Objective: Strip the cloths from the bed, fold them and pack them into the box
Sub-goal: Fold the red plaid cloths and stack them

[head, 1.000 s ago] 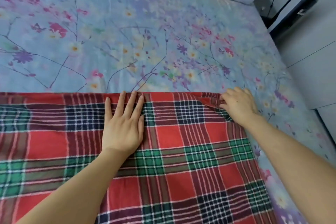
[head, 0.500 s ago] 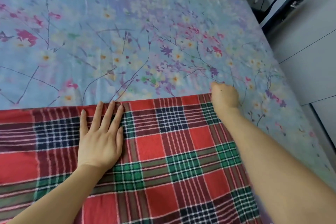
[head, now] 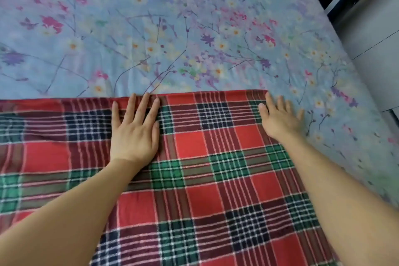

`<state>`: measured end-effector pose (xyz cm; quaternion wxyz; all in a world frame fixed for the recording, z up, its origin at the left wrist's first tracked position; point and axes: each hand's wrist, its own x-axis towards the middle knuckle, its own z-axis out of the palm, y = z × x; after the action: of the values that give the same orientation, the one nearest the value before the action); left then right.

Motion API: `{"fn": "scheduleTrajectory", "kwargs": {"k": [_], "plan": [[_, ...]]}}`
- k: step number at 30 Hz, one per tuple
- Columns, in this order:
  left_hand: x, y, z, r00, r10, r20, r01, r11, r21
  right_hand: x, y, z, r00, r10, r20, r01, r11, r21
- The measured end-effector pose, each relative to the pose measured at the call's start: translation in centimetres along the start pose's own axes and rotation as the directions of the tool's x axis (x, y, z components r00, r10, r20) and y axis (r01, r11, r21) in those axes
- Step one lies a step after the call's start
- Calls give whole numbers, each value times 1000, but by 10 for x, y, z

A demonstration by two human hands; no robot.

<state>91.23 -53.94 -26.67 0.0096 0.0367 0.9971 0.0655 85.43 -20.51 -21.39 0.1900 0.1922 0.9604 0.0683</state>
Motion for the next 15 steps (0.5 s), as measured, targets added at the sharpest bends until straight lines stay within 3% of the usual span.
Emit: {"fn": "scheduleTrajectory", "kwargs": {"k": [2, 4, 7, 10, 13, 15], "plan": [[3, 5, -7, 999, -5, 34, 4, 1000, 19, -46, -18, 3, 988, -36, -147, 50, 994, 93], [-5, 4, -16, 997, -16, 82, 14, 1000, 21, -118, -36, 26, 941, -117, -318, 190, 959, 209], [-57, -16, -30, 987, -20, 158, 14, 999, 36, -241, -50, 84, 898, -338, -280, 394, 902, 175], [-139, -28, -30, 977, 0, 212, 3, 1000, -14, -277, -44, 117, 951, -262, -167, 280, 955, 96], [-245, -62, -40, 973, -174, 151, 185, 981, -62, -300, -58, 104, 985, -167, -53, 169, 985, 41], [-306, -80, -40, 937, -332, 110, 340, 938, -68, -325, -76, 97, 972, -226, -62, 228, 973, 34]]}}
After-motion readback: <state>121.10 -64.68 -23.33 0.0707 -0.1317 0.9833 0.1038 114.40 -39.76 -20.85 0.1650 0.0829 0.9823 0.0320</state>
